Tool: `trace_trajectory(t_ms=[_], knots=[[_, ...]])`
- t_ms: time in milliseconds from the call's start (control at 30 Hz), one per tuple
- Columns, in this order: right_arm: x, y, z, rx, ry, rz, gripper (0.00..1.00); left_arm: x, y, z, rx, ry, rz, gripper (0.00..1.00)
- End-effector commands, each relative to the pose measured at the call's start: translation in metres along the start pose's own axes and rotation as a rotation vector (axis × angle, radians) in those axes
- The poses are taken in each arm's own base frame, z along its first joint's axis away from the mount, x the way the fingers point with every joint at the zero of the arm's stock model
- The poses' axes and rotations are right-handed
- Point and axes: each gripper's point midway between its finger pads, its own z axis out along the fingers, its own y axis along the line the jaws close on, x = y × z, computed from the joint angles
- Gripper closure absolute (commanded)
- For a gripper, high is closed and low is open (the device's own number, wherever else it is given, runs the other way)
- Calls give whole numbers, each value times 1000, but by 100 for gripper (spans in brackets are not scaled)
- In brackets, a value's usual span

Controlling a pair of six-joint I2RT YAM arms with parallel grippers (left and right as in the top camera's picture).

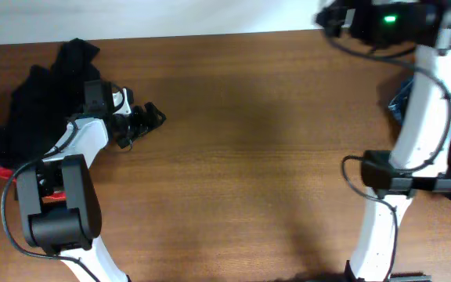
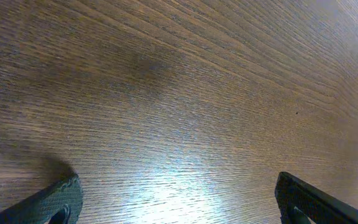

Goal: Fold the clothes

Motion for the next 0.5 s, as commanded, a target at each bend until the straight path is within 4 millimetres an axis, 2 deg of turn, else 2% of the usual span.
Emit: trace_trajectory(t_ms=[0,67,333,467], knots=[[17,62,6,-84,29,-116,1,22,39,17,-128,56,-43,1],[19,56,15,43,24,-154,1,22,39,17,-128,56,-43,1],[25,69,19,15,40,-178,1,22,39,17,-128,56,-43,1],[26,79,15,-30,36,-376,1,22,39,17,-128,56,-43,1]])
